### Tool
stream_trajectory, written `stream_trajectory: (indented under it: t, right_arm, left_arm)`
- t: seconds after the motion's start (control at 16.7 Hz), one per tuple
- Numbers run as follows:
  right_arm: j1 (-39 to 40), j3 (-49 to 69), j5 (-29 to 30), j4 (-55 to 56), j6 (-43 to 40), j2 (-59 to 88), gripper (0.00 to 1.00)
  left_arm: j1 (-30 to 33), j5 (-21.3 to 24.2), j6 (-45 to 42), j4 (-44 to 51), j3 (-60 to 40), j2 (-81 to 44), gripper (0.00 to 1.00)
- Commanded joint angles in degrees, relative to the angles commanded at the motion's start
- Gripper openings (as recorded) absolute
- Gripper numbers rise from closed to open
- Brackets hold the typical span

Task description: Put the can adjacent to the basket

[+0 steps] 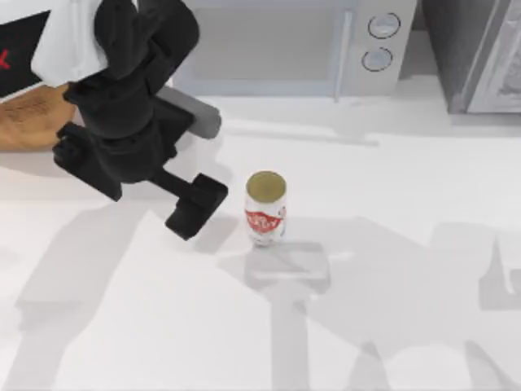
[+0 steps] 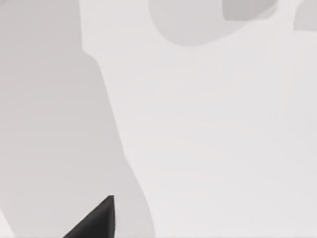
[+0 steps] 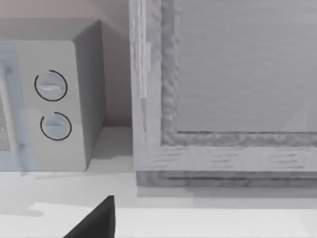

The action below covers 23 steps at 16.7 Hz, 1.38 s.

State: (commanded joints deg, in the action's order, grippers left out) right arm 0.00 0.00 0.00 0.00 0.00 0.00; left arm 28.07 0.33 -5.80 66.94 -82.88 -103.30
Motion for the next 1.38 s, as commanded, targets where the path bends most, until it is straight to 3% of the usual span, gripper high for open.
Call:
stream_trajectory:
  t: [0.36,0.6,1.08,1.38]
  right_arm:
    - [0.0,0.0,0.0,0.0,0.0,0.0,1.0]
    - [0.0,0.0,0.0,0.0,0.0,0.0,1.0]
    - [0.0,0.0,0.0,0.0,0.0,0.0,1.0]
    - [0.0,0.0,0.0,0.0,0.0,0.0,1.0]
  left_arm:
    - [6.9,-0.1,-1.8,11.4,-28.0,-21.6,1.0]
    - [9.6,-0.1,-2.5,14.3,-39.6,-28.6,1.0]
    - [9.9,-0.1,-2.7,14.5,-41.9,-29.9,1.0]
    - [10.1,-0.1,-2.8,7.9,-35.5,-30.1,1.0]
